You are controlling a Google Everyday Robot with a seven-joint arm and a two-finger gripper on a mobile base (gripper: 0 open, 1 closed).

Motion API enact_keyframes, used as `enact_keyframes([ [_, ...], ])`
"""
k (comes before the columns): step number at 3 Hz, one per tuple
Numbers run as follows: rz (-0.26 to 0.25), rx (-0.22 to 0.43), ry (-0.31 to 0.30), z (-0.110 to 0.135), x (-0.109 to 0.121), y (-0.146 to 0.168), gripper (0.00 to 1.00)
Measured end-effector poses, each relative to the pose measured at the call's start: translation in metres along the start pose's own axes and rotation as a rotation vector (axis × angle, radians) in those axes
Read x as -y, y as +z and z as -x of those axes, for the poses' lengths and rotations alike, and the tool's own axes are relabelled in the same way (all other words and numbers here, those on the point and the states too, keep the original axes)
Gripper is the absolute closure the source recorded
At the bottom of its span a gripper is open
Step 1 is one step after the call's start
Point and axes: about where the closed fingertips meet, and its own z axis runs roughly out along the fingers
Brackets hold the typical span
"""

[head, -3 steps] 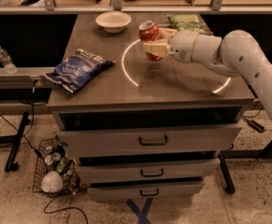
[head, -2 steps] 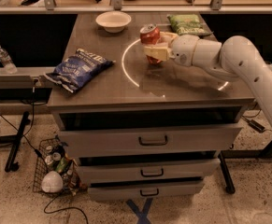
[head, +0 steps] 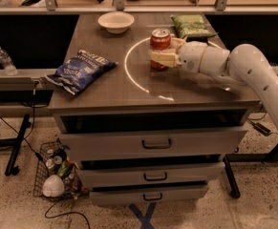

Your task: Place coke can upright

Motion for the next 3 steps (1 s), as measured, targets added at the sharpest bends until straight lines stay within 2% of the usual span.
enact_keyframes([
  [1, 0.0, 0.0, 0.0, 0.0, 0.0, 0.0, 0.05],
  [2, -0.045, -0.007, -0.002, 0.002, 0.005, -0.018, 0.0],
  [3, -0.141, -0.01, -0.073, 0.034, 0.035, -0.067, 0.0],
])
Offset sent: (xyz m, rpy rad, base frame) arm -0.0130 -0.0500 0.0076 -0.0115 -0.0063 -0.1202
